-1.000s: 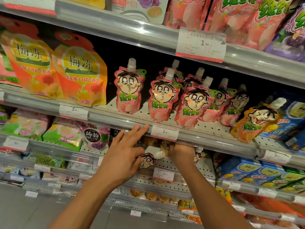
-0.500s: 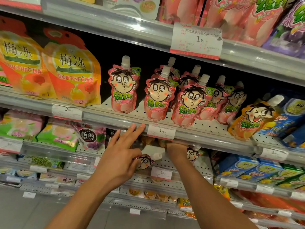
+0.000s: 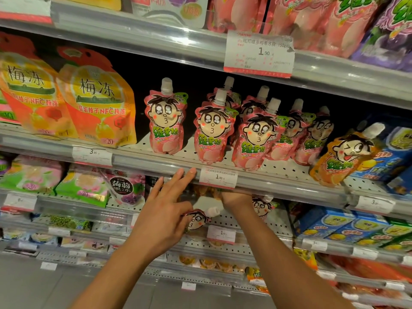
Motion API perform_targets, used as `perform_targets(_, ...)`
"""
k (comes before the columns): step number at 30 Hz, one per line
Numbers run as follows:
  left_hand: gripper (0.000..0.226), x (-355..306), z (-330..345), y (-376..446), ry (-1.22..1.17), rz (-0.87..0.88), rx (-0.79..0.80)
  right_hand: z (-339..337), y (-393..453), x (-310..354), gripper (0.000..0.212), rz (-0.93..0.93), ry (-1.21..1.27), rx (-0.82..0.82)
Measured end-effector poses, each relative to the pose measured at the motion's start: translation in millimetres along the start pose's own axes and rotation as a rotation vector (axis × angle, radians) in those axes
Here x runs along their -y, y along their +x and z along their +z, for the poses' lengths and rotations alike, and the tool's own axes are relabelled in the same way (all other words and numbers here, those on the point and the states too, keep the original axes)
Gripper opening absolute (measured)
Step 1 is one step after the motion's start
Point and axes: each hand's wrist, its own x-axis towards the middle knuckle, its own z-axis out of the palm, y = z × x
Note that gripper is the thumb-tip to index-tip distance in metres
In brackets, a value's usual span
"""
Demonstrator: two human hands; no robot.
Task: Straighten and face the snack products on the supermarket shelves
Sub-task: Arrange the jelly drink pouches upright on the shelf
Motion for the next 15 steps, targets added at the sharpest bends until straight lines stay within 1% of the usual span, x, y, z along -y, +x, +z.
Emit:
perform_targets(1,0.02,-0.1,0.5,-0.2,0.003,-0.003,0.001,0.8,-0.7,-4.2,0.028,-0.122,-0.097,-0.094)
perform_targets(2,0.02,-0.1,1.0,-0.6,0.006,-0.006,0.003,3.1,-2.1,-10.7,0.024,-0.264,-0.274,-0.143)
perform_targets(3,0.02,0.7,2.0,-0.9,0.009,-0.006,0.004,6.7,-5.8,-23.8,0.014,-0.35,-0.352,-0.159)
perform_targets(4,0.021,1.5,2.9,-0.9,0.007,-0.008,0.004,9.6,-7.7,-41.2,0.013,-0.552,-0.494,-0.225)
perform_targets(5,0.021,2.1,4.1,-0.9,0.007,-0.007,0.002,10.1,-18.7,-51.0,0.023,-0.555,-0.421,-0.18)
perform_targets(6,0.021,2.1,5.3,-0.7,0.005,-0.006,-0.003,8.6,-33.1,-56.2,0.027,-0.578,-0.358,-0.179)
perform_targets(7,0.021,2.3,7.0,-0.7,0.004,-0.005,-0.011,5.6,-40.3,-61.6,0.025,-0.581,-0.246,-0.132)
perform_targets(8,0.021,1.9,8.2,-0.7,0.002,-0.004,-0.017,3.3,-49.8,-65.2,0.023,-0.551,-0.151,-0.041)
perform_targets(10,0.022,0.3,10.7,-0.5,-0.01,-0.009,-0.027,-5.1,-65.5,-69.1,0.02,-0.493,-0.1,0.119)
perform_targets(12,0.018,-2.7,13.9,0.1,-0.042,-0.006,-0.037,-15.0,-73.7,-67.1,0.017,-0.465,-0.047,0.182)
perform_targets(14,0.007,-7.0,16.3,1.7,-0.107,-0.009,-0.081,-27.4,-79.7,-59.2,0.023,-0.434,0.088,0.225)
perform_targets(15,0.015,-11.0,15.8,3.2,-0.162,-0.041,-0.095,-33.2,-83.9,-53.1,0.03,-0.43,0.143,0.236)
